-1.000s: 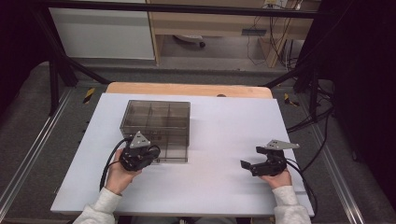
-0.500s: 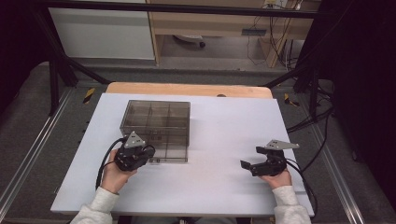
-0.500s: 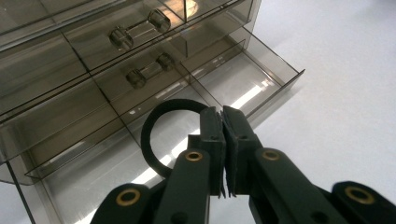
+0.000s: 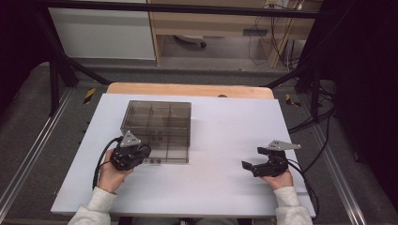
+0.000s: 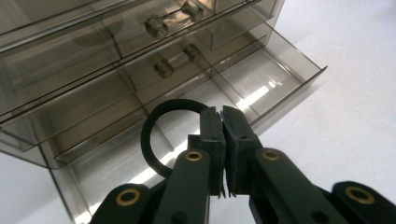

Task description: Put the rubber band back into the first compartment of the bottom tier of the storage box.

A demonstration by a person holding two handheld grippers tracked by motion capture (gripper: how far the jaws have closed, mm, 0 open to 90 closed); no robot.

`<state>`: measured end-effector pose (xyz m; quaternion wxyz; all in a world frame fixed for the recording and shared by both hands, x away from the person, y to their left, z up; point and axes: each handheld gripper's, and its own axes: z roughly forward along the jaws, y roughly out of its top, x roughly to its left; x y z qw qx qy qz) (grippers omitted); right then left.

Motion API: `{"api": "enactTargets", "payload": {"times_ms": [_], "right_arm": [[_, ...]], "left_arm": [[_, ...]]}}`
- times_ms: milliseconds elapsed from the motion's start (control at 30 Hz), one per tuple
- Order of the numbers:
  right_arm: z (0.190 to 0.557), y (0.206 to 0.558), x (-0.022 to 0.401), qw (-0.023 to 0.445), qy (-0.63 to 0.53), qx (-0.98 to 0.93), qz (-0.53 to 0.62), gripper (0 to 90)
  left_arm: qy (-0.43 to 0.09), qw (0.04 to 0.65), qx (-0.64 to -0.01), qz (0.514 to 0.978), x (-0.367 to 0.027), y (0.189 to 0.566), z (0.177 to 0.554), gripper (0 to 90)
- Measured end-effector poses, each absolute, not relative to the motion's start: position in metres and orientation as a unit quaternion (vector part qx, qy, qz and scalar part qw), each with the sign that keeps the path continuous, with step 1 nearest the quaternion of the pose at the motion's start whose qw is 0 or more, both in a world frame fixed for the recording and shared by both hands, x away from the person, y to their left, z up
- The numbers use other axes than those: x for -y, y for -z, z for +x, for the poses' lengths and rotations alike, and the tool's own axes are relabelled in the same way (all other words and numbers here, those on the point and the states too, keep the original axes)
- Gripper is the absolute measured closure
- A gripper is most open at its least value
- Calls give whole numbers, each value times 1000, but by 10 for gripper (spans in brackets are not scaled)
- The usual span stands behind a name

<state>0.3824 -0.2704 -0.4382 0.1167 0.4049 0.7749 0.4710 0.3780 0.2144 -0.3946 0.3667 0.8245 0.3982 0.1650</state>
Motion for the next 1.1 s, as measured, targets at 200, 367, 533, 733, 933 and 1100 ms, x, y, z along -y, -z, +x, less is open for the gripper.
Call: {"api": "enactTargets", "payload": {"times_ms": [200, 367, 533, 733, 933, 1100], "right_arm": [[382, 438, 270, 115, -470, -775, 405, 2], [382, 438, 270, 117, -471, -775, 405, 2], [382, 438, 270, 115, -470, -776, 405, 2], [382, 438, 270, 116, -470, -776, 405, 2], [383, 439, 270, 116, -469, -777, 404, 2], [383, 439, 270, 115, -469, -777, 404, 2]], "left_arm": [[-167, 365, -405, 821, -219, 396, 380, 866], [-169, 362, -412, 819, -225, 397, 383, 866], [-171, 357, -419, 817, -229, 400, 386, 866], [-173, 355, -426, 814, -235, 403, 390, 865], [-173, 353, -430, 813, -238, 406, 394, 865], [-173, 352, -435, 811, -240, 408, 396, 865]]}}
